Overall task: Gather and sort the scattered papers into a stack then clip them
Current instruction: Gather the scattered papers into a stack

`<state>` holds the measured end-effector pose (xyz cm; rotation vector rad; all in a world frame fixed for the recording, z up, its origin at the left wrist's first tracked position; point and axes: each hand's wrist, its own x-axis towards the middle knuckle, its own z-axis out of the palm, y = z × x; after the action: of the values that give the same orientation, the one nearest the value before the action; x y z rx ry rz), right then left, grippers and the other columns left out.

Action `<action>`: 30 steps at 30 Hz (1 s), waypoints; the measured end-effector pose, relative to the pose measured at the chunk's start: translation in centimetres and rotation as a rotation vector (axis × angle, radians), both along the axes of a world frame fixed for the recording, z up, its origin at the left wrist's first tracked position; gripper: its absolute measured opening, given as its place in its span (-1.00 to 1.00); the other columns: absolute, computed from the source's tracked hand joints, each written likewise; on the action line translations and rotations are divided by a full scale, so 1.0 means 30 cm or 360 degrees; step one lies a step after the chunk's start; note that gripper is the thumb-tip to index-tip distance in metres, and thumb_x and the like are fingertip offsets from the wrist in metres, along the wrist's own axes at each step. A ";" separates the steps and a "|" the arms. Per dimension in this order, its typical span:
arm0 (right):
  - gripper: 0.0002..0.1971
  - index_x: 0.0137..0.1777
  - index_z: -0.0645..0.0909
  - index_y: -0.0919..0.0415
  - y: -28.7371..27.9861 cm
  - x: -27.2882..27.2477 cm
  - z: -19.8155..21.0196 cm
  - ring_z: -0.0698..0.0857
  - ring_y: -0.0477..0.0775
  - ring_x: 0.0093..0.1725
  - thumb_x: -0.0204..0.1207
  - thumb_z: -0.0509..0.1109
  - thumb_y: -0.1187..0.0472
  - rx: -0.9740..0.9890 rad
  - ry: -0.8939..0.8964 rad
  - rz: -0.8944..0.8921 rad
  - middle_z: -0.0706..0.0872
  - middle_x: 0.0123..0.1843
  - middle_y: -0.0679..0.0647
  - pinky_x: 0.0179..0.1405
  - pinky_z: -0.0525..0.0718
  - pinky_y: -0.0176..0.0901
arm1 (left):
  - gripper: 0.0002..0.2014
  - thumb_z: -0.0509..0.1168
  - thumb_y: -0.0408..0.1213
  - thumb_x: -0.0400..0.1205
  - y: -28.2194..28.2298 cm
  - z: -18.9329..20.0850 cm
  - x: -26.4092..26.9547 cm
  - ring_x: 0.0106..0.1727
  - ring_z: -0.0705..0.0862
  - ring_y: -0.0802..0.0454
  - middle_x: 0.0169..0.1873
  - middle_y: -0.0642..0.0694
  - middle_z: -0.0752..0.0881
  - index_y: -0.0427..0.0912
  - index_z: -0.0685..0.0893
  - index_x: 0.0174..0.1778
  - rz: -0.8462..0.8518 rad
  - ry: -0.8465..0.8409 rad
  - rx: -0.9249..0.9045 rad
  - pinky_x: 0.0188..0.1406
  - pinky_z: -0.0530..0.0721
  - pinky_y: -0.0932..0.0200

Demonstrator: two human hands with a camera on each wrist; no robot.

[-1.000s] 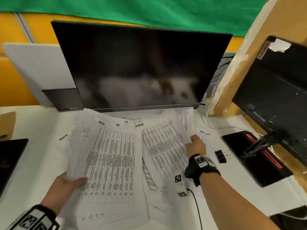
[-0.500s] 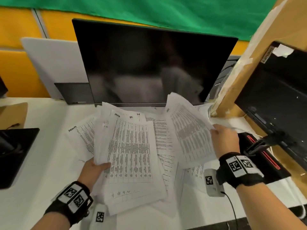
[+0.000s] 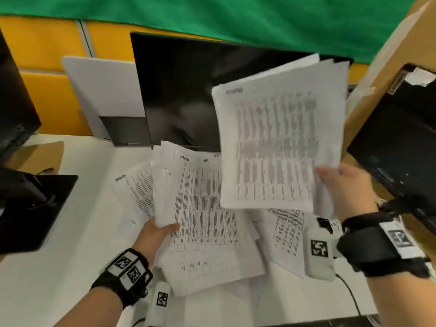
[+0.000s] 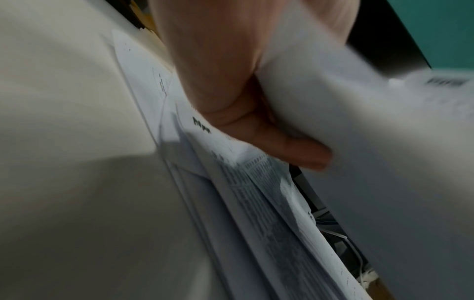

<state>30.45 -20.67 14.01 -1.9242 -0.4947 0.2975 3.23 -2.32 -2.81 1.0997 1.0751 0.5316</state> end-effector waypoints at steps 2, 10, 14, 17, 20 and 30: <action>-0.92 -0.17 0.60 0.12 0.009 -0.033 -0.091 0.61 -0.01 -0.21 0.56 0.37 0.22 -0.0142 0.0217 0.0113 0.66 -0.22 0.03 -0.32 0.46 -0.20 | -0.82 0.41 -0.37 0.53 -0.012 0.013 0.002 -0.10 0.68 0.09 -0.12 -0.02 0.74 -0.04 0.62 -0.03 -0.0001 -0.0050 0.0023 -0.20 0.59 0.23; -0.93 -0.06 0.67 0.12 0.004 -0.095 -0.344 0.72 0.04 -0.06 0.53 0.40 0.30 -0.0415 0.0409 0.0446 0.76 -0.12 -0.03 -0.16 0.60 -0.18 | -0.77 0.39 -0.15 0.54 -0.038 0.032 0.013 0.05 0.74 -0.05 -0.03 -0.11 0.79 -0.11 0.68 0.07 0.0062 -0.0126 0.0083 0.16 0.66 0.02; -0.66 0.22 0.63 0.16 0.028 -0.088 -0.343 0.78 0.10 0.04 0.44 0.51 0.23 -0.0408 0.0536 0.0698 0.79 0.05 0.02 -0.07 0.72 -0.11 | -0.37 0.65 0.02 0.11 -0.059 0.026 0.026 -0.06 0.82 0.04 -0.09 -0.06 0.85 -0.10 0.70 0.08 -0.0017 -0.0268 0.0041 -0.22 0.73 0.31; -0.31 0.35 0.47 0.12 0.044 -0.059 -0.364 0.80 0.21 0.07 0.22 0.66 0.09 -0.0189 0.0901 0.0600 0.75 0.19 0.15 -0.03 0.76 0.08 | -0.04 0.70 0.12 -0.22 -0.066 0.014 0.039 -0.03 0.82 0.10 -0.01 -0.05 0.85 -0.09 0.69 0.15 -0.0081 -0.0324 0.0039 -0.17 0.76 0.30; -0.56 0.29 0.59 0.19 0.039 -0.063 -0.360 0.84 0.16 0.00 0.41 0.51 0.12 -0.0151 0.1226 0.0666 0.83 0.09 0.19 -0.15 0.75 -0.07 | -0.08 0.69 0.13 -0.14 -0.089 0.034 0.066 0.10 0.79 0.03 0.08 -0.07 0.82 -0.07 0.69 0.19 -0.0225 -0.0330 0.0020 0.15 0.69 0.07; -0.76 0.16 0.66 0.26 -0.040 0.120 -0.267 0.79 0.16 -0.02 0.49 0.42 0.40 -0.0360 0.0801 0.0590 0.87 -0.10 0.13 -0.08 0.68 -0.03 | -0.92 0.36 -0.37 0.58 -0.144 0.098 0.261 -0.13 0.73 0.05 -0.16 -0.05 0.75 -0.12 0.71 -0.09 -0.0410 0.0166 0.0143 -0.24 0.68 0.32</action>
<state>34.03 -21.88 6.01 -1.8697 -0.4886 1.0860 11.07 -6.65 0.15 1.3346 0.9879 0.3226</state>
